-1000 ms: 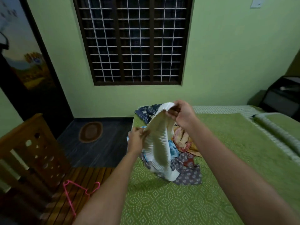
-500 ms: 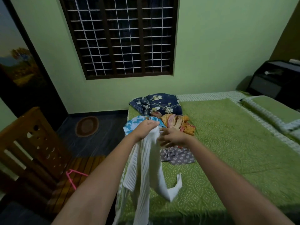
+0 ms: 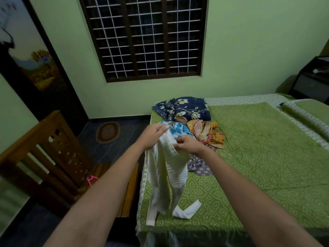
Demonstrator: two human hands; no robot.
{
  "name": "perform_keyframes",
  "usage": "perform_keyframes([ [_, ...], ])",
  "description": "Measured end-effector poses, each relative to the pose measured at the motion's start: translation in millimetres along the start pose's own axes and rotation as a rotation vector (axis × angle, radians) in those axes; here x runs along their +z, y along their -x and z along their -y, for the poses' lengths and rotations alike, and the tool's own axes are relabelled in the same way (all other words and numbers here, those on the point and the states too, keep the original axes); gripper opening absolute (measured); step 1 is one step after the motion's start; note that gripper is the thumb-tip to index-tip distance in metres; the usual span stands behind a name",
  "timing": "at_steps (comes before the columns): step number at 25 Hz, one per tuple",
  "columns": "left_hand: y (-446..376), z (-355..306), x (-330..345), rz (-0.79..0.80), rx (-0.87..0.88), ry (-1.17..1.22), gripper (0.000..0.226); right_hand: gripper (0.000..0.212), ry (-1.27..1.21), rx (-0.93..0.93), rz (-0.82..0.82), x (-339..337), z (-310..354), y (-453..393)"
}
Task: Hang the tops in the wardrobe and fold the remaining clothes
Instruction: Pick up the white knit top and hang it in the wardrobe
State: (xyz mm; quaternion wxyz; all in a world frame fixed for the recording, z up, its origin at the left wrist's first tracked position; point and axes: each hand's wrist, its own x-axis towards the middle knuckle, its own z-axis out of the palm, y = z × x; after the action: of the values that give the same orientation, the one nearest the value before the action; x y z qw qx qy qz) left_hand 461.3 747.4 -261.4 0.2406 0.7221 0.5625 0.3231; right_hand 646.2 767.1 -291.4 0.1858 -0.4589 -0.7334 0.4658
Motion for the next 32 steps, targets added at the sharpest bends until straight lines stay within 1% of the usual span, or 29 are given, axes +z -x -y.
perform_keyframes([
  [1,0.5,3.1,-1.8,-0.042,-0.001,0.032,0.039,0.007,0.189,0.013,0.007,0.3,-2.9,-3.1],
  [2,1.1,3.5,-3.9,-0.073,-0.009,0.082,0.038,0.007,0.415,0.047,0.026,1.8,-7.2,-5.0],
  [3,2.0,2.7,-5.6,-0.095,-0.017,0.125,0.037,0.016,0.639,0.102,0.048,4.1,-13.4,-5.5],
  [4,3.8,2.1,-7.0,-0.090,-0.021,0.129,0.035,0.021,0.792,0.186,0.048,4.8,-19.3,-3.8],
  [5,5.5,5.7,-7.4,-0.055,-0.030,0.073,0.030,0.021,0.845,0.251,-0.004,3.4,-24.4,-0.7],
  [7,11.7,29.0,-2.2,0.045,-0.069,-0.199,0.026,0.018,0.796,0.316,-0.199,-5.0,-31.1,5.3],
  [8,18.0,43.5,3.9,0.118,-0.124,-0.331,0.031,0.019,0.771,0.318,-0.292,-10.3,-33.3,9.4],
  [9,25.1,58.9,11.8,0.202,-0.178,-0.427,0.040,0.021,0.778,0.323,-0.348,-15.0,-35.9,13.6],
  [10,32.5,72.2,22.2,0.291,-0.224,-0.506,0.047,0.023,0.789,0.344,-0.366,-18.1,-37.5,19.6],
  [11,39.9,82.6,33.0,0.366,-0.236,-0.584,0.047,0.024,0.802,0.387,-0.351,-18.8,-38.4,25.8],
  [13,51.0,87.3,44.5,0.447,-0.225,-0.677,0.034,0.024,0.824,0.496,-0.250,-19.2,-40.0,38.5],
  [14,52.9,83.9,42.5,0.456,-0.223,-0.662,0.030,0.023,0.829,0.545,-0.186,-23.1,-38.7,43.7],
  [16,46.5,73.5,26.6,0.430,-0.240,-0.546,0.029,0.017,0.797,0.626,-0.087,-45.8,-31.1,48.2],
  [17,39.3,64.2,14.5,0.405,-0.256,-0.458,0.034,0.017,0.751,0.657,-0.060,-64.3,-24.6,45.7],
  [18,29.8,52.5,0.4,0.379,-0.266,-0.363,0.040,0.017,0.681,0.671,-0.067,-86.7,-17.2,40.1],
  [19,17.8,40.9,-12.7,0.343,-0.267,-0.270,0.042,0.016,0.604,0.673,-0.106,-110.2,-8.7,32.9],
  [20,2.2,28.4,-24.0,0.291,-0.268,-0.197,0.039,0.014,0.521,0.663,-0.158,-134.7,1.4,22.9],
  [23,-57.5,9.7,-40.0,0.112,-0.286,-0.052,0.032,0.017,0.320,0.570,-0.279,-189.8,31.3,-14.6],
  [25,-106.5,15.8,-29.0,-0.009,-0.365,0.055,0.032,0.019,0.145,0.527,-0.318,-207.5,31.6,-53.0],
  [27,-154.6,29.0,-0.5,-0.100,-0.522,0.293,0.027,0.013,-0.118,0.534,-0.316,-210.3,4.0,-100.5],
  [28,-177.5,37.3,17.2,-0.149,-0.585,0.388,0.032,0.013,-0.200,0.548,-0.301,-208.8,-14.6,-123.4],
  [29,-196.2,43.8,35.4,-0.178,-0.623,0.435,0.037,0.021,-0.232,0.575,-0.277,-207.0,-37.0,-145.0],
  [30,-212.9,51.2,52.5,-0.186,-0.632,0.455,0.043,0.036,-0.232,0.615,-0.248,-206.1,-58.6,-165.2],
  [31,-225.1,60.8,65.2,-0.177,-0.637,0.452,0.050,0.051,-0.244,0.648,-0.225,-204.1,-76.4,-178.9],
  [32,-233.0,74.0,74.5,-0.159,-0.655,0.426,0.056,0.062,-0.264,0.674,-0.223,-201.0,-94.8,-188.9],
])
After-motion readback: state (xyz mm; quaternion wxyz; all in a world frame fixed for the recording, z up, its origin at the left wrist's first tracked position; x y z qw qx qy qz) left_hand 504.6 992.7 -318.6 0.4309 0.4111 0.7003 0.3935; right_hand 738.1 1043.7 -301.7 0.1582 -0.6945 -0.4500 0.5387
